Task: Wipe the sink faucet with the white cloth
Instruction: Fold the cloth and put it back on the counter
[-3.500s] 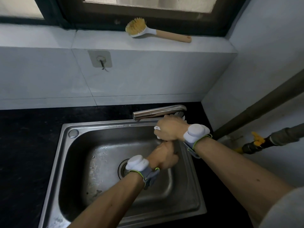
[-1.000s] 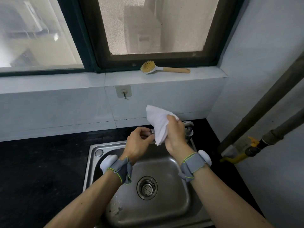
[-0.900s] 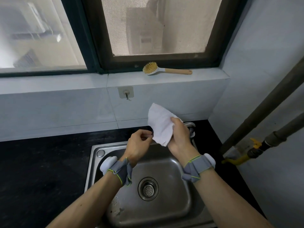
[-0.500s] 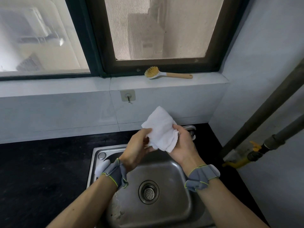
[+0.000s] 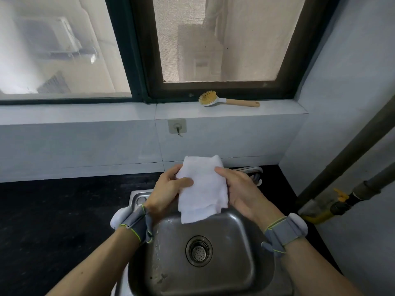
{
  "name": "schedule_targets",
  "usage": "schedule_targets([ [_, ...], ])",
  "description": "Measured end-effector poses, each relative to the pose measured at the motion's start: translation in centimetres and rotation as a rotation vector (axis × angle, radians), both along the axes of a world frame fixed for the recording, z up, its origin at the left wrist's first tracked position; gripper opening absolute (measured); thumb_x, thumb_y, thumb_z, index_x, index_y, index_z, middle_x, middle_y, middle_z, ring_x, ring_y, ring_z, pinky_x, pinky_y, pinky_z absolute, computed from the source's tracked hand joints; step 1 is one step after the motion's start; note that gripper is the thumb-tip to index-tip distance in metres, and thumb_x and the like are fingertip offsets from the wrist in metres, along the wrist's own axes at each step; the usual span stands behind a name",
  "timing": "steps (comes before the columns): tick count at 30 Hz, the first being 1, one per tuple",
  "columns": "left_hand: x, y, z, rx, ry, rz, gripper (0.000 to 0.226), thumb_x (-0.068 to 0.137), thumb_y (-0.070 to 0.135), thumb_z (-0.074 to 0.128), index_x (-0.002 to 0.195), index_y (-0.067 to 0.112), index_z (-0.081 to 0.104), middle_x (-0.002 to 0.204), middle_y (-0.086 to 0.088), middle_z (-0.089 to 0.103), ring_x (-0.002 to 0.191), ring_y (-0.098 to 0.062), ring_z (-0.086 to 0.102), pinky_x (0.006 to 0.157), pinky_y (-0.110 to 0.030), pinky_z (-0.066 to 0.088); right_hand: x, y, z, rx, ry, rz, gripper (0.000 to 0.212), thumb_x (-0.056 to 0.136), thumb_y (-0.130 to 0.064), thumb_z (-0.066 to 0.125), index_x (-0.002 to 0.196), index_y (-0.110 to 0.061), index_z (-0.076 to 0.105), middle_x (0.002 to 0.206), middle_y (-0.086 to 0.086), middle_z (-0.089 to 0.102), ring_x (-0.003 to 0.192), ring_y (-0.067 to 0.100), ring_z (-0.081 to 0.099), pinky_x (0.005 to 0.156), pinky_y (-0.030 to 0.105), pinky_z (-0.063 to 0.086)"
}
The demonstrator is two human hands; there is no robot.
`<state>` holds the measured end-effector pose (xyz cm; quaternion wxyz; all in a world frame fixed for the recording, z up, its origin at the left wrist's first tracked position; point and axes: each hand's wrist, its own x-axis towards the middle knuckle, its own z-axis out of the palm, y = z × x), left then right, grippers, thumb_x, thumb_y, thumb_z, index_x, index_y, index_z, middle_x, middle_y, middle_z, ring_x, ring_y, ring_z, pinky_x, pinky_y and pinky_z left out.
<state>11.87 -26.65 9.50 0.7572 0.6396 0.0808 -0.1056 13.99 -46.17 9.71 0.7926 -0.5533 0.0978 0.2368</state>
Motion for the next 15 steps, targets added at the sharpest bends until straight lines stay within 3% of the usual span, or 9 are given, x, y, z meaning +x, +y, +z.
schedule_targets([
  [6, 0.1, 0.4, 0.0, 0.251, -0.030, 0.117, 0.035, 0.088, 0.009, 0.063, 0.120, 0.023, 0.058, 0.107, -0.006, 0.068, 0.097, -0.025, 0.068, 0.088, -0.045, 0.058, 0.0, 1.4, 0.0, -0.302, -0.156, 0.078, 0.025, 0.090, -0.016, 0.064, 0.114, -0.008, 0.065, 0.109, 0.014, 0.071, 0.094, 0.029, 0.070, 0.079, 0.052, 0.057],
  [8, -0.1, 0.5, -0.4, 0.302, -0.015, 0.189, 0.031, 0.088, 0.015, 0.065, 0.117, 0.021, 0.055, 0.100, 0.001, 0.067, 0.090, -0.017, 0.067, 0.082, -0.037, 0.058, -0.2, 2.1, -0.1, -0.372, -0.202, 0.095, 0.026, 0.091, -0.012, 0.061, 0.117, -0.008, 0.062, 0.109, 0.013, 0.070, 0.098, 0.031, 0.069, 0.080, 0.054, 0.056],
  [11, -0.3, 1.5, -1.1, 0.344, 0.040, 0.245, 0.030, 0.084, 0.023, 0.072, 0.104, 0.002, 0.065, 0.093, -0.004, 0.072, 0.081, -0.020, 0.069, 0.072, -0.032, 0.057, -0.2, 3.3, -0.4, -0.485, -0.285, 0.112, 0.027, 0.091, -0.007, 0.058, 0.117, -0.010, 0.060, 0.111, 0.012, 0.070, 0.103, 0.031, 0.067, 0.086, 0.051, 0.055],
  [13, -0.4, 2.4, -1.0, 0.243, 0.119, 0.204, 0.028, 0.084, 0.021, 0.073, 0.094, -0.005, 0.068, 0.090, -0.012, 0.072, 0.080, -0.024, 0.068, 0.075, -0.038, 0.057, -0.1, 3.9, -0.4, -0.563, -0.350, 0.113, 0.023, 0.090, -0.009, 0.057, 0.113, -0.013, 0.059, 0.109, 0.010, 0.070, 0.102, 0.027, 0.067, 0.088, 0.046, 0.056],
  [15, -0.9, 3.4, -0.5, 0.069, 0.179, 0.124, 0.019, 0.087, 0.011, 0.069, 0.098, -0.005, 0.069, 0.097, -0.016, 0.073, 0.085, -0.025, 0.069, 0.078, -0.038, 0.059, -0.1, 4.5, -0.2, -0.619, -0.402, 0.109, 0.020, 0.091, -0.012, 0.056, 0.110, -0.016, 0.058, 0.106, 0.008, 0.070, 0.098, 0.024, 0.067, 0.086, 0.043, 0.056],
])
